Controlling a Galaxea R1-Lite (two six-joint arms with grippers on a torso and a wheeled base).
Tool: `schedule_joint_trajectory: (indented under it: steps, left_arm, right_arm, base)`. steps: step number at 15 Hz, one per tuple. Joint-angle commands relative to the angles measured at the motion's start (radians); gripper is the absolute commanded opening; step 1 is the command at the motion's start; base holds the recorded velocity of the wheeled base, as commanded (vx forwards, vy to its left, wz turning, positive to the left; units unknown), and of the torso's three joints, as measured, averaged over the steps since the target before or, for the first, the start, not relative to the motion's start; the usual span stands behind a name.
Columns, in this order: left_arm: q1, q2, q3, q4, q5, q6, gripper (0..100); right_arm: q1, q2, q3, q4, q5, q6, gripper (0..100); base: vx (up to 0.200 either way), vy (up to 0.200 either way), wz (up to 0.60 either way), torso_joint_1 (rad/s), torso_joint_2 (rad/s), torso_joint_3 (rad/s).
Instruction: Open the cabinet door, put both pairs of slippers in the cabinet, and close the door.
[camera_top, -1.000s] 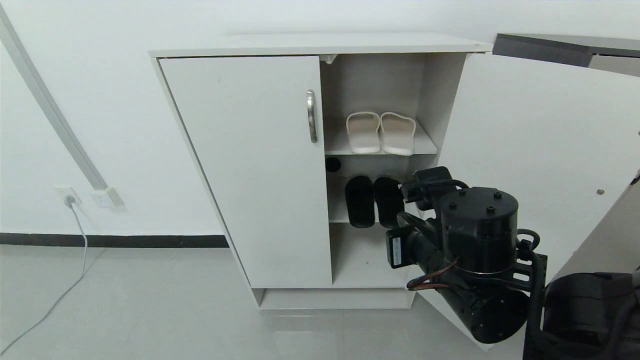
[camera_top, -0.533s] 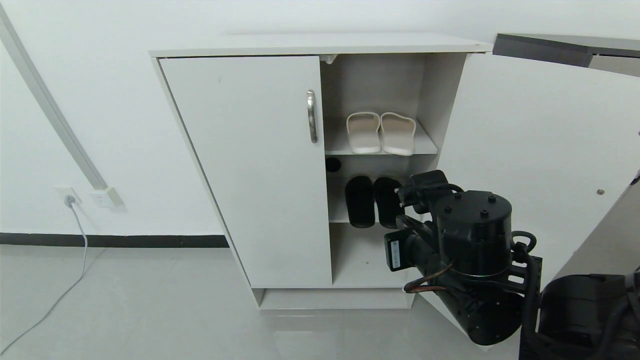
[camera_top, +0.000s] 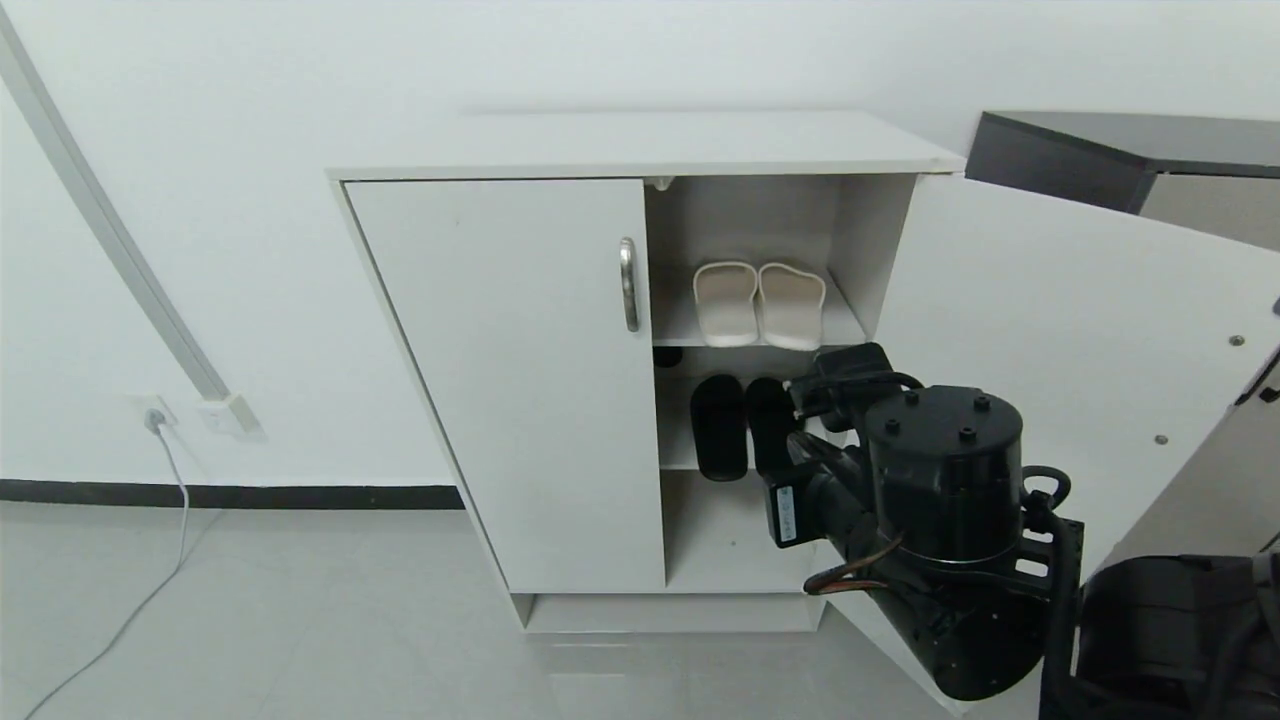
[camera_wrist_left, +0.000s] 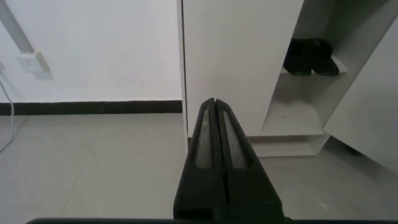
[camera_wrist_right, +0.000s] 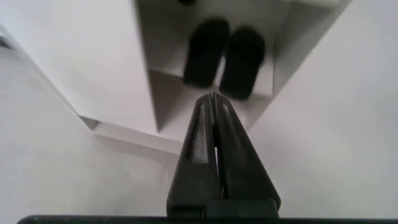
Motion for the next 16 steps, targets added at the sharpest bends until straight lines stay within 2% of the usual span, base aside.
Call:
schedule_joint_trajectory:
  steps: [1, 8, 16]
  left_arm:
    - [0.0, 0.0, 0.0, 0.0, 0.001, -0.001, 0]
    - [0.0, 0.0, 0.0, 0.0, 0.001, -0.002, 0]
    - [0.0, 0.0, 0.0, 0.0, 0.001, -0.002, 0]
  right_arm:
    - [-0.005, 0.0, 0.001, 0.001, 0.0, -0.002, 0]
    - [-0.006, -0.004, 0.001, 0.001, 0.0, -0.003, 0]
    - [-0.006, -0.007, 0.01, 0.0, 0.0, -0.003, 0]
  base:
    - [0.0, 0.0, 0.0, 0.1, -0.5, -0.354]
    - [0.0, 0.0, 0.0, 0.132, -0.47, -0.337]
    - [0.0, 0.0, 0.0, 0.186, -0.5, -0.315]
